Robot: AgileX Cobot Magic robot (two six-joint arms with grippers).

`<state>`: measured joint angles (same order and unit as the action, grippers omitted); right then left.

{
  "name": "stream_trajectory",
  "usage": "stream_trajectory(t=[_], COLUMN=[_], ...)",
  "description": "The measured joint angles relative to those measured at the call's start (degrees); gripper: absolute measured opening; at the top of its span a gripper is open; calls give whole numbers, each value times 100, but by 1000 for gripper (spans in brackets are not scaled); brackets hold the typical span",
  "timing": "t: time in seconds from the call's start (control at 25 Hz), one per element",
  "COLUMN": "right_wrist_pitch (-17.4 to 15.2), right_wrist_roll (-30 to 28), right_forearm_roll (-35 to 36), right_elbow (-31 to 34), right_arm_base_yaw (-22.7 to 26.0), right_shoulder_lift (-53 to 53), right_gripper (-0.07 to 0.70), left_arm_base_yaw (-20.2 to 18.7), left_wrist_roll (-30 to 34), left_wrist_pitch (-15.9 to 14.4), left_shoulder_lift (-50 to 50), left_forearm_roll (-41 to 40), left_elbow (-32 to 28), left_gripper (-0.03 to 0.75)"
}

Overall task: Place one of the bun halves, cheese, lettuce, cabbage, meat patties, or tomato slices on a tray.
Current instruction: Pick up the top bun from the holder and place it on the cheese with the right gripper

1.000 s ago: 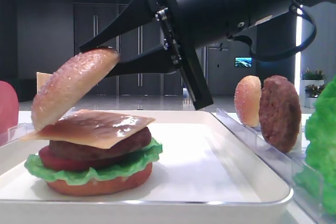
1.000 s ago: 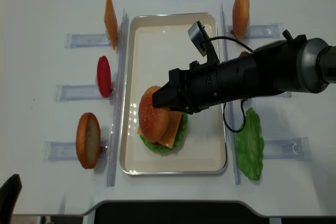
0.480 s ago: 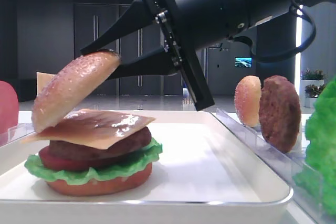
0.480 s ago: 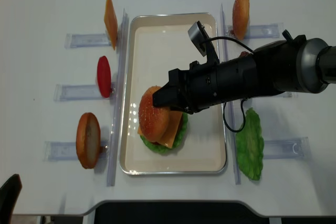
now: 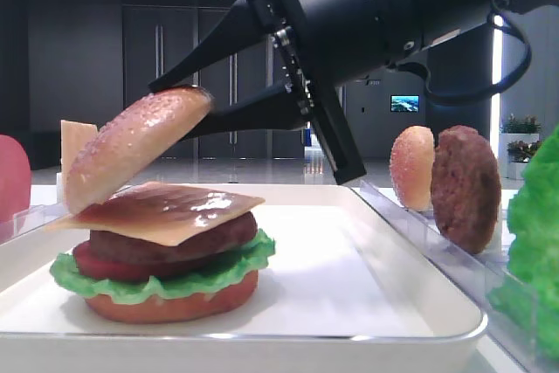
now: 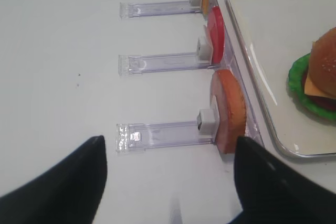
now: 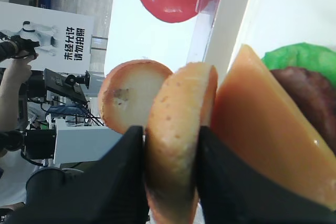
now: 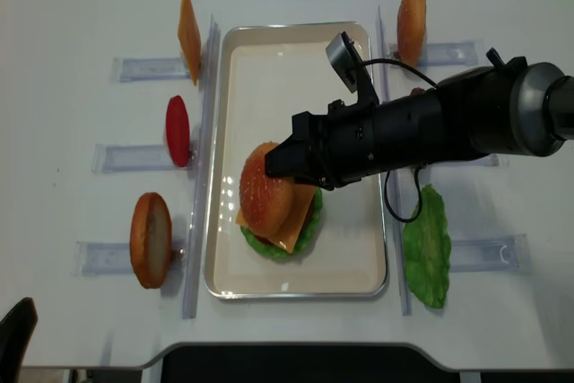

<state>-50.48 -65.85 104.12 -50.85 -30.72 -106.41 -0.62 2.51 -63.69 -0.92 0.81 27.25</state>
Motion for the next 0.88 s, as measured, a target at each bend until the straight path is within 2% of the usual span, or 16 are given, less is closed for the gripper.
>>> stream_trajectory(t=[0.28,0.44,0.72,0.88], right_wrist_pitch=[280,327,414,540], right_wrist_roll=[0,0,0,26], right_forearm_roll=[-95,-95,-139,-233], right_elbow=[0,0,0,0], right_arm_base_yaw=[35,34,34,44], right_shoulder_lift=[-7,-7,-13,-13], right_gripper=[307,356,503,526], left_arm_base_yaw=[0,0,0,0], left_wrist_roll=[0,0,0,0], left_wrist_pitch=[0,0,0,0], left_shoulder_lift=[0,0,0,0], left_forearm_roll=[0,0,0,0], left_elbow=[0,0,0,0], left_gripper=[576,576,576,576])
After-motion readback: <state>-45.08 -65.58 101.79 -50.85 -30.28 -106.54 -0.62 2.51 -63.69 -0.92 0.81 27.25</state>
